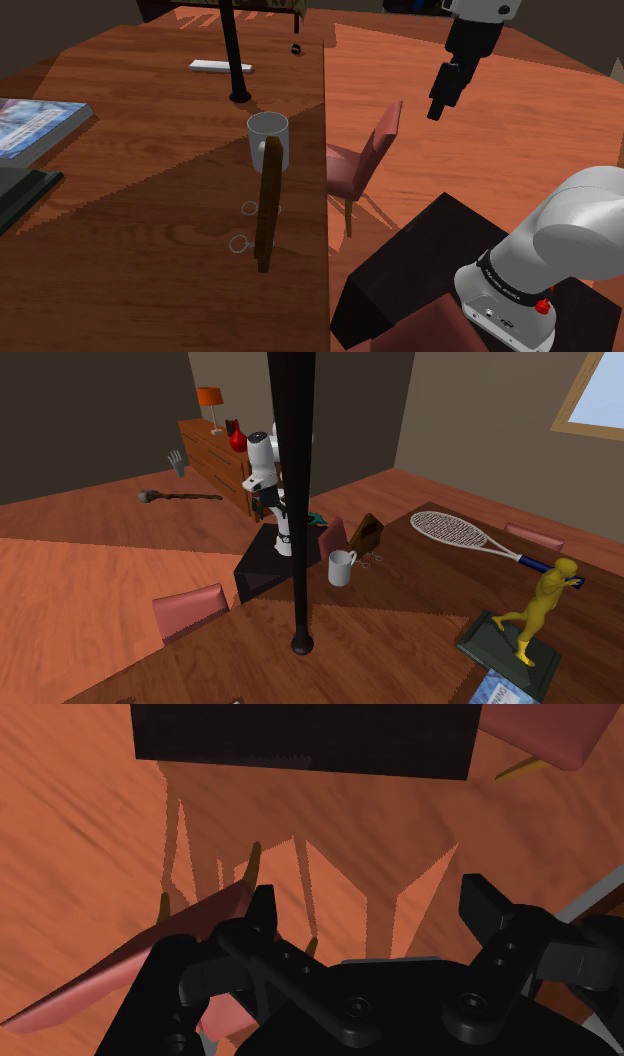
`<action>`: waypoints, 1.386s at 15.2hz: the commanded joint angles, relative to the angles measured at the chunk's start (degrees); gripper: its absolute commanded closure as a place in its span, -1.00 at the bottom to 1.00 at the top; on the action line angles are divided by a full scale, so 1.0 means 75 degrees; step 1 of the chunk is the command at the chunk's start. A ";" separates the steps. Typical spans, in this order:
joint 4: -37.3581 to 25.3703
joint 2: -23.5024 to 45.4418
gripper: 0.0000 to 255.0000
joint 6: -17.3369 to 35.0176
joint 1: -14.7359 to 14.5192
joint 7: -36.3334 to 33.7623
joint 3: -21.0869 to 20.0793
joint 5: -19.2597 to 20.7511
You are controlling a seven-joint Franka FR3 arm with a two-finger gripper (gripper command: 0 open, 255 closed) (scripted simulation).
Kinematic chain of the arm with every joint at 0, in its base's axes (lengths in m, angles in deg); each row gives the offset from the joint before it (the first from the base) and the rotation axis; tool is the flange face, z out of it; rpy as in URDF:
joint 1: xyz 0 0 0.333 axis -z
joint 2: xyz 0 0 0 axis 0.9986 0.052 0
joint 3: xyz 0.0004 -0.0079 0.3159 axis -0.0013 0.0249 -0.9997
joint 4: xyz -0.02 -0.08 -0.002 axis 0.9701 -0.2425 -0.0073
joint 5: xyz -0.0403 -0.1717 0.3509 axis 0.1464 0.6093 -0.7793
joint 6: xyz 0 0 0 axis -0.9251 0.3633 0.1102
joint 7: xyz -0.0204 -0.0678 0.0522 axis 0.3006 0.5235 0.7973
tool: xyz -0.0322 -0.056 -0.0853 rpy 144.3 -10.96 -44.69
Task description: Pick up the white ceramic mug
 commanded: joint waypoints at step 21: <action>-0.3936 0.4859 -1.00 0.1198 -0.0652 -0.2893 -0.2566 -0.0194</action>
